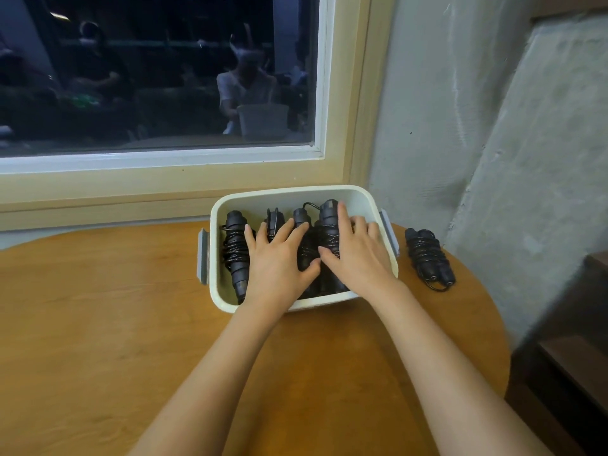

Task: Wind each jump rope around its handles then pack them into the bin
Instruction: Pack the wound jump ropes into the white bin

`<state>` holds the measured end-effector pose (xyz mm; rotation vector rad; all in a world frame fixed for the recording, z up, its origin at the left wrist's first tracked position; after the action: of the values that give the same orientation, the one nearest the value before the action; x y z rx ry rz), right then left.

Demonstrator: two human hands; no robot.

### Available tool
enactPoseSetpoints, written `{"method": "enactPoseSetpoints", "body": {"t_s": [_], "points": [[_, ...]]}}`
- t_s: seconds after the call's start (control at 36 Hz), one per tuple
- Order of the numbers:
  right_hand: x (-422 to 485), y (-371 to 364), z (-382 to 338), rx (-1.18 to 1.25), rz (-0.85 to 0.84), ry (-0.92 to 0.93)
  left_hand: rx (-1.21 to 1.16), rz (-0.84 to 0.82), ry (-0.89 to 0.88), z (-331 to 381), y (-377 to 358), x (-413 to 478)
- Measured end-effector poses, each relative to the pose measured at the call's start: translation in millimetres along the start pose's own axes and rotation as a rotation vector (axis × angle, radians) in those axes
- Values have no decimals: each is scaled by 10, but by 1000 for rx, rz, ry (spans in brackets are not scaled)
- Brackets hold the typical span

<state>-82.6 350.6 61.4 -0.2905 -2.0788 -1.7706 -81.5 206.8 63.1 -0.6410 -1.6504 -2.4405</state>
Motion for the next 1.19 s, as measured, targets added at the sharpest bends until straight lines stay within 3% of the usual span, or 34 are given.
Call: {"method": "enactPoseSetpoints", "body": {"t_s": [0.22, 0.28, 0.36, 0.5, 0.64, 0.75, 0.83, 1.03, 1.19], "points": [[-198, 227, 82, 188, 34, 19, -6, -18, 1, -36, 6, 27], [-300, 311, 173, 238, 152, 15, -4, -22, 4, -38, 4, 38], [-499, 357, 288, 118, 376, 191, -1, -29, 5, -36, -5, 44], [-709, -13, 480, 32, 163, 359, 19, -31, 19, -24, -26, 60], [-761, -77, 520, 149, 172, 363, 61, 12, 53, 95, -2, 12], [-773, -77, 507, 169, 188, 369, 86, 124, -190, 430, -11, -16], [-786, -64, 488, 162, 204, 368, 116, 64, -306, 629, -133, 16], [-873, -103, 462, 181, 264, 361, 124, 48, 13, 599, -232, 93], [-877, -91, 430, 142, 289, 362, 244, 5, 23, 450, -237, 132]]}}
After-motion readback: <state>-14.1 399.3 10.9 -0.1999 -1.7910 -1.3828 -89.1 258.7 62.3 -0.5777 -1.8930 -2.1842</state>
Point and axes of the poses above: each hand's wrist, its own x-axis towards the middle knuckle, its own y-axis out of the back of the hand, z = x × y, the point moved 5 cm from there along x, towards the middle knuckle, and after that the axes turned 8 degrees about y, right-handed, at the moved point
